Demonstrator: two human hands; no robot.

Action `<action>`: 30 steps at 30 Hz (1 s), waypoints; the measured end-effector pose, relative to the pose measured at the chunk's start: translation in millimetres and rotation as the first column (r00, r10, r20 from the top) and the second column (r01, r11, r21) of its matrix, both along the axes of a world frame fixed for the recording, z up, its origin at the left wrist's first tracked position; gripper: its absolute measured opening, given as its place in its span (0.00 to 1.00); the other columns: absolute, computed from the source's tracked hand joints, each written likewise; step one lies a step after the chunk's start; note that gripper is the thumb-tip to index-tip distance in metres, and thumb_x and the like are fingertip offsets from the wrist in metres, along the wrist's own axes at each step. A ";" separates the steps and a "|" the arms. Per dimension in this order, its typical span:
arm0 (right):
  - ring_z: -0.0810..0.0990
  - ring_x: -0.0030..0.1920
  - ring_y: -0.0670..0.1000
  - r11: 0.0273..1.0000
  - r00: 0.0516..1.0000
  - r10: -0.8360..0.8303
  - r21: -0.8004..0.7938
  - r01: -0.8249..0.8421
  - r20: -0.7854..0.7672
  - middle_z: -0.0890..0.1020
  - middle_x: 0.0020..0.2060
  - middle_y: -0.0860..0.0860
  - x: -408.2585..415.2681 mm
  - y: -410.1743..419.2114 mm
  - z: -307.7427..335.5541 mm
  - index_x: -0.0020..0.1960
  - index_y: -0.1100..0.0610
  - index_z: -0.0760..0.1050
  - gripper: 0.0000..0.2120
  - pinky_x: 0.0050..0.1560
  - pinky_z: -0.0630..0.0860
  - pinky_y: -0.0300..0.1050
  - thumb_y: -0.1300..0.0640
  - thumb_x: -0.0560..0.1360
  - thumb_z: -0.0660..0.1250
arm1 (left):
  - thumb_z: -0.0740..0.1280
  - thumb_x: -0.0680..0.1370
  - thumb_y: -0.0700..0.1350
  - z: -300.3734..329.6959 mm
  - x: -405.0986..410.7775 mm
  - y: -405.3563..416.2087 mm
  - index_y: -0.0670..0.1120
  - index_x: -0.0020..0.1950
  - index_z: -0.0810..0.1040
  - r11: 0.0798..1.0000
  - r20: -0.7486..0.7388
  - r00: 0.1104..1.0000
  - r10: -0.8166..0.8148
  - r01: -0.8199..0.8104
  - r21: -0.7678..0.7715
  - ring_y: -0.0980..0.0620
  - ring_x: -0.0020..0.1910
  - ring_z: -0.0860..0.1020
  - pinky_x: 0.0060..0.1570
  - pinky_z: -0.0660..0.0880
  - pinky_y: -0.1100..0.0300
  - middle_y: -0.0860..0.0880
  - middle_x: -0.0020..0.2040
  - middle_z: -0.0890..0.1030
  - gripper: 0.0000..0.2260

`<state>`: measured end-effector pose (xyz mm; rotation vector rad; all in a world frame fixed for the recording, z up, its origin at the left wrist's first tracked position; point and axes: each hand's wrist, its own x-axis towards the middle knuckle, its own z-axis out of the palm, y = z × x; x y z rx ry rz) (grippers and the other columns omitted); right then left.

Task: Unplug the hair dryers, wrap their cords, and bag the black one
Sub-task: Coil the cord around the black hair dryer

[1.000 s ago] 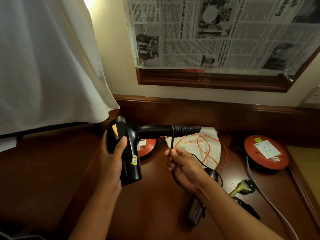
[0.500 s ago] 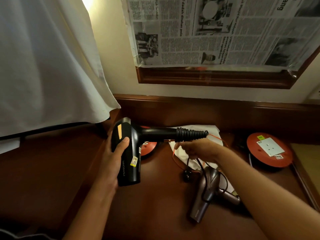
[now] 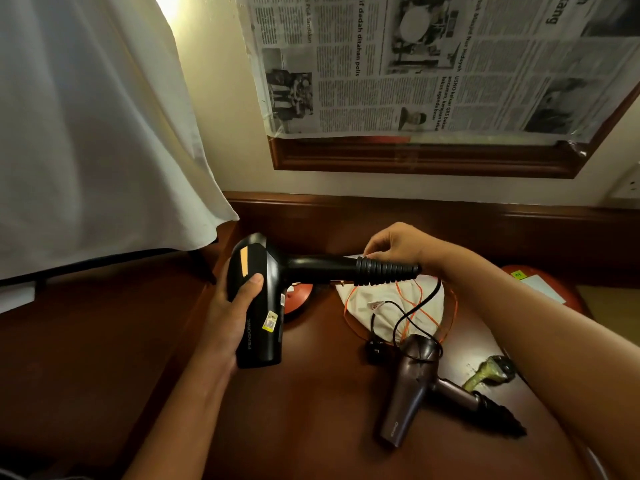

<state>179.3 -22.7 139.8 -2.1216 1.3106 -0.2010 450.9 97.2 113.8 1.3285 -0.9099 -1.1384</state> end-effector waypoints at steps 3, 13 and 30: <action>0.80 0.46 0.47 0.999 0.999 0.030 -0.016 -0.030 -0.020 0.83 0.43 0.50 2.9 2.5 8.5 0.48 0.56 0.82 0.07 0.51 0.75 0.42 0.55 0.76 0.67 | 0.70 0.70 0.53 -4.5 3.1 1.1 0.64 0.61 0.74 1.000 0.022 1.000 0.009 -0.009 0.016 0.46 0.53 0.81 0.44 0.78 0.53 0.50 0.56 0.82 0.20; 0.78 0.44 0.48 0.981 0.977 0.011 -0.186 -0.052 -0.212 0.80 0.39 0.48 14.8 4.4 29.0 0.45 0.56 0.81 0.16 0.46 0.76 0.45 0.43 0.71 0.71 | 0.73 0.63 0.56 1.3 7.5 7.4 0.69 0.57 0.74 0.999 0.065 0.998 -0.020 0.023 -0.044 0.53 0.50 0.82 0.44 0.78 0.59 0.54 0.53 0.82 0.23; 0.76 0.52 0.52 0.895 0.958 0.040 -0.417 -0.161 -0.284 0.78 0.50 0.48 45.0 56.1 44.0 0.58 0.51 0.78 0.12 0.42 0.67 0.43 0.53 0.79 0.59 | 0.70 0.76 0.45 -12.3 0.5 12.4 0.57 0.72 0.66 0.984 0.146 0.976 0.161 -0.147 -0.099 0.57 0.59 0.76 0.50 0.74 0.63 0.54 0.62 0.76 0.27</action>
